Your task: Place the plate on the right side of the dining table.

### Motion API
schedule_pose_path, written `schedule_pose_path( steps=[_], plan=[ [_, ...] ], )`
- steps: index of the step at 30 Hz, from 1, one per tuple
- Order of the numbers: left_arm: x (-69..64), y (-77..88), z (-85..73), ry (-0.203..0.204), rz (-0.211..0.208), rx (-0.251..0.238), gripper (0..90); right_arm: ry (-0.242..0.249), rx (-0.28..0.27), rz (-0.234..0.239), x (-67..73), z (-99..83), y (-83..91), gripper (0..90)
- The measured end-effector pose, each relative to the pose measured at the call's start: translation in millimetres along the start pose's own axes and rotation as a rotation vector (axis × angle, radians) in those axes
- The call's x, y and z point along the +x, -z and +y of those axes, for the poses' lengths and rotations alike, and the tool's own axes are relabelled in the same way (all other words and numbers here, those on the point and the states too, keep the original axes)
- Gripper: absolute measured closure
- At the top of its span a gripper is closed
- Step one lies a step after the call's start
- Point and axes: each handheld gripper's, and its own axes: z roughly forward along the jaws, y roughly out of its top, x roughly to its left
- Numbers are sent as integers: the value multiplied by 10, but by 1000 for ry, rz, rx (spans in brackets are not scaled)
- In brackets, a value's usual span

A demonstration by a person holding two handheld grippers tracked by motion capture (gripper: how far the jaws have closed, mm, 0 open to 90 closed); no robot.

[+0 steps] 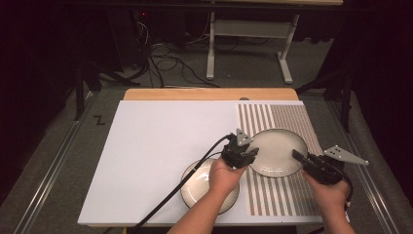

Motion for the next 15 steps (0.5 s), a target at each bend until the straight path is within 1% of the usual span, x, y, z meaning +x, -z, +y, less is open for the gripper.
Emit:
schedule_pose_path(
  steps=[5,9,11,15],
  plan=[
    [-59,-133,51,-22,15,29,668,-16,-1,-14,-118,-46,11,755],
    [-73,-226,77,-26,25,51,667,-39,-2,-24,-191,-95,-3,754],
    [-85,-266,75,-23,28,58,667,-46,-3,-29,-218,-119,-10,754],
    [-114,-313,38,-33,40,78,669,-52,2,-32,-254,-172,-17,754]
  ],
)
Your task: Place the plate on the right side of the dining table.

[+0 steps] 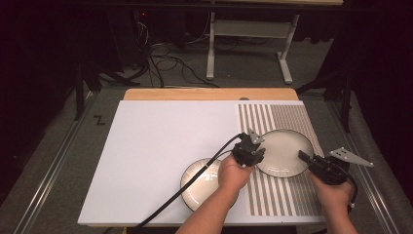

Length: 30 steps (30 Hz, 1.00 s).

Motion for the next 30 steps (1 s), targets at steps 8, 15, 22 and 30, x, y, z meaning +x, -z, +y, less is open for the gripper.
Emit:
schedule_pose_path(
  steps=[8,15,22,30],
  plan=[
    [-21,-35,-6,1,5,8,675,-6,2,-1,-33,-43,-1,758],
    [-27,-45,0,19,4,4,680,-18,8,5,-62,-70,-1,760],
    [-23,-46,4,25,13,3,688,-5,9,11,-79,-78,10,773],
    [23,-4,17,41,21,-10,693,-9,8,31,-98,-90,49,813]
  ],
)
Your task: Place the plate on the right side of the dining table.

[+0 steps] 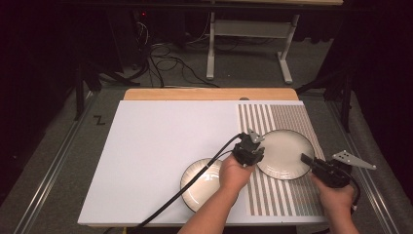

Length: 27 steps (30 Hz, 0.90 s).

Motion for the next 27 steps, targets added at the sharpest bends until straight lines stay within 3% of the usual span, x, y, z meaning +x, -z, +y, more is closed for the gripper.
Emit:
schedule_pose_path(
  steps=[14,20,27],
  plan=[
    [99,181,-45,19,8,-54,653,-4,-2,0,30,10,24,830],
    [124,362,-96,9,8,-100,577,-12,-1,-1,28,7,24,829],
    [193,639,-288,3,0,-149,447,-32,1,-2,19,4,21,829]
  ],
)
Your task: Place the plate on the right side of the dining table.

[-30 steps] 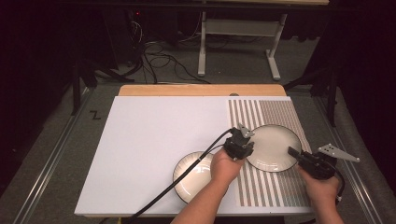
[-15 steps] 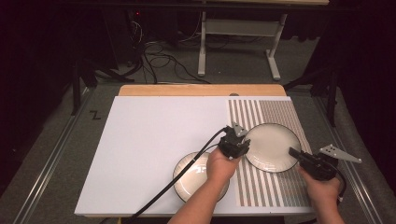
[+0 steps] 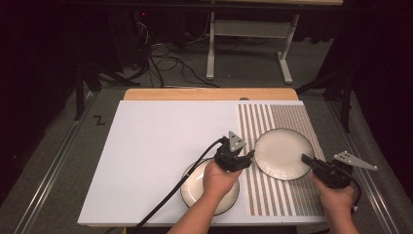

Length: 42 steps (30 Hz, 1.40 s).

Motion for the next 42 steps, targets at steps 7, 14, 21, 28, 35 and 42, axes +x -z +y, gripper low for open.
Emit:
schedule_pose_path(
  steps=[7,14,21,28,35,42],
  plan=[
    [162,456,-222,-4,4,-30,389,-19,7,-4,-21,-2,-12,826],
    [499,1086,-539,15,55,-57,382,-37,-2,5,-9,4,-7,836],
    [733,1519,-805,8,116,-57,383,-72,6,-7,-30,-6,-19,831],
    [804,1466,-1076,37,99,-29,381,-88,61,-84,-79,-37,-96,766],
    [756,1492,-1024,3,85,-58,377,-118,92,-100,-148,-55,-180,734],
    [777,1559,-1027,12,90,-78,376,-135,96,-97,-186,-32,-253,724]
  ],
)
